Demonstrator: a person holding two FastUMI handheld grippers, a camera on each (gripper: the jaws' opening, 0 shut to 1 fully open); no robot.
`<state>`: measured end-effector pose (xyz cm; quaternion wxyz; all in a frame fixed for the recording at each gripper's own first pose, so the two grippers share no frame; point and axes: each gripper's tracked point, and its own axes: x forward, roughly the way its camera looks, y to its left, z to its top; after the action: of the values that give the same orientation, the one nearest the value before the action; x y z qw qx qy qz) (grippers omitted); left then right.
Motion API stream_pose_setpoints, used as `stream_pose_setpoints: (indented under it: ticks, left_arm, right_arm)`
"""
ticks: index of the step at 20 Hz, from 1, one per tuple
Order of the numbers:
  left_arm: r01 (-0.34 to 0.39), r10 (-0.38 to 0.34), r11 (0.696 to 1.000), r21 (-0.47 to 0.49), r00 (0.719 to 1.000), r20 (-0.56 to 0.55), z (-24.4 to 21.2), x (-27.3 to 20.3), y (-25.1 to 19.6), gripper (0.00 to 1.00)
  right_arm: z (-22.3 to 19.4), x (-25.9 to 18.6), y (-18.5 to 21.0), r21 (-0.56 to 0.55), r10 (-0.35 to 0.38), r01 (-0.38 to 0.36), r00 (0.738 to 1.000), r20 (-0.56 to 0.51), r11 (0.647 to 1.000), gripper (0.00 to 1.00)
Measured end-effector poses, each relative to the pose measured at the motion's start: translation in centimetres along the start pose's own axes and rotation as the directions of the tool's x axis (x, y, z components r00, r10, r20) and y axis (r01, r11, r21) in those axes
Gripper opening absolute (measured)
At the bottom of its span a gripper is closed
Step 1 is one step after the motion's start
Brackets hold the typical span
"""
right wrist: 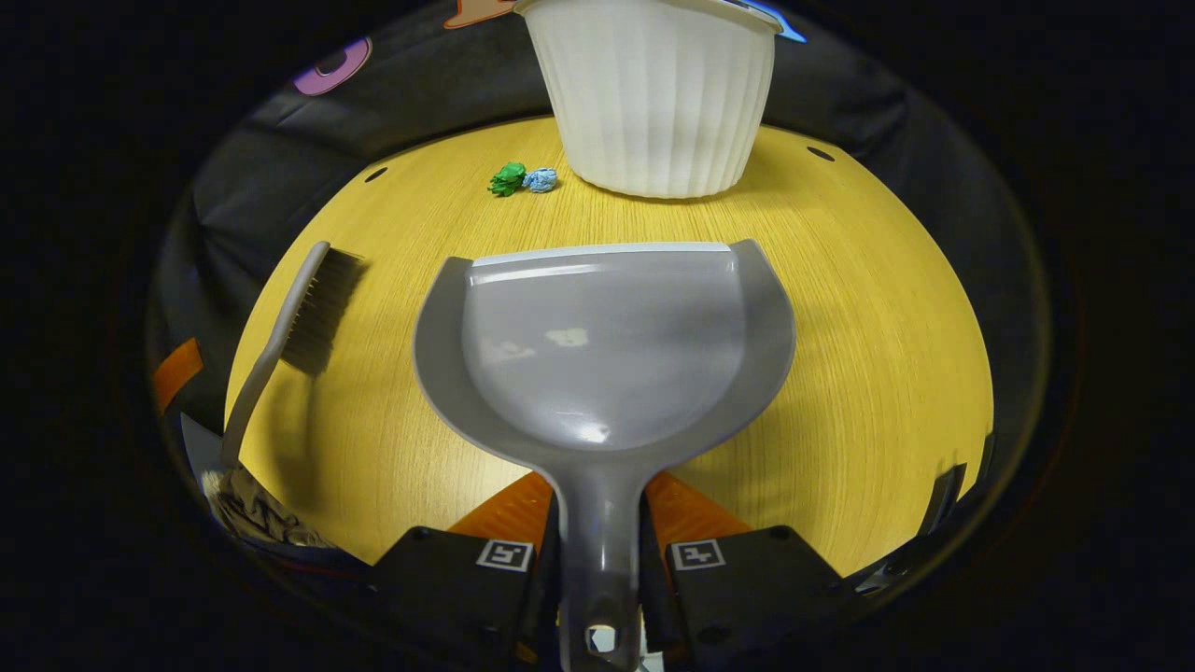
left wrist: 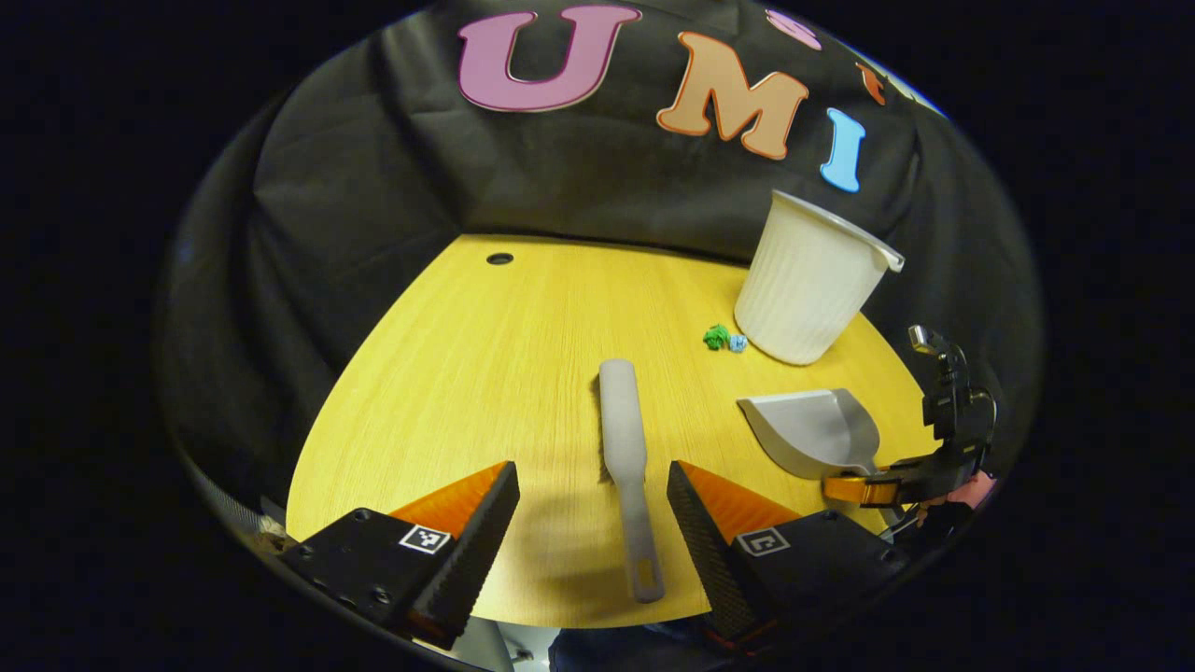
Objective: Pick up the small broom and dustpan from the desktop, sweep the trash into the dustpan with the broom, and then empty the trash into the garbage bin.
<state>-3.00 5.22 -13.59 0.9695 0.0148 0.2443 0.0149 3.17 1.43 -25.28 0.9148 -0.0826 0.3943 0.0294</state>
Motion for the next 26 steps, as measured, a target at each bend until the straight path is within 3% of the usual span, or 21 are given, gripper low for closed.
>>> stream_pose_setpoints:
  ticks: [7, 16, 18, 19, 20, 21, 24, 26]
  left_arm:
    - [0.039, -0.019, 0.996, 0.086, 0.975, -0.223, -4.2, 1.8, -2.2, 0.94]
    - [0.028, -0.008, 0.999, 0.041, 0.908, -0.420, -6.9, 4.1, -2.5, 0.87]
    - [0.025, -0.004, 0.999, 0.043, 0.895, -0.447, -7.4, 4.6, -2.5, 0.78]
    - [0.027, -0.006, 0.999, 0.039, 0.888, -0.459, -7.6, 4.8, -2.7, 0.72]
    - [0.024, -0.004, 0.999, 0.036, 0.883, -0.470, -7.8, 5.0, -2.7, 0.75]
    - [0.024, -0.005, 0.999, 0.032, 0.876, -0.482, -8.0, 4.9, -2.7, 0.63]
    - [0.021, -0.011, 1.000, 0.014, 0.858, -0.513, -8.4, 5.1, -2.8, 0.44]
    - [0.011, 0.001, 1.000, 0.021, 0.854, -0.521, -8.1, 5.0, -2.6, 0.21]
  right_arm:
    - [0.0, 0.0, -0.1, -0.009, 0.015, -0.015, 1.000, -0.001, 1.000, 0.40]
    - [0.0, 0.0, -0.1, -0.017, 0.023, -0.023, 1.000, -0.009, 1.000, 0.40]
    - [0.0, 0.0, -0.1, -0.019, 0.027, -0.027, 1.000, -0.009, 0.999, 0.36]
    - [0.1, 0.0, -0.2, -0.018, 0.029, -0.029, 1.000, -0.008, 0.999, 0.40]
    - [0.1, 0.0, -0.2, -0.018, 0.031, -0.031, 0.999, -0.008, 0.999, 0.40]
    - [0.1, 0.0, -0.2, -0.019, 0.031, -0.031, 0.999, -0.007, 0.999, 0.40]
    - [0.1, 0.0, -0.2, -0.024, 0.032, -0.032, 0.999, -0.003, 0.999, 0.40]
    - [0.1, 0.0, -0.2, -0.022, 0.034, -0.034, 0.999, -0.004, 0.999, 0.40]
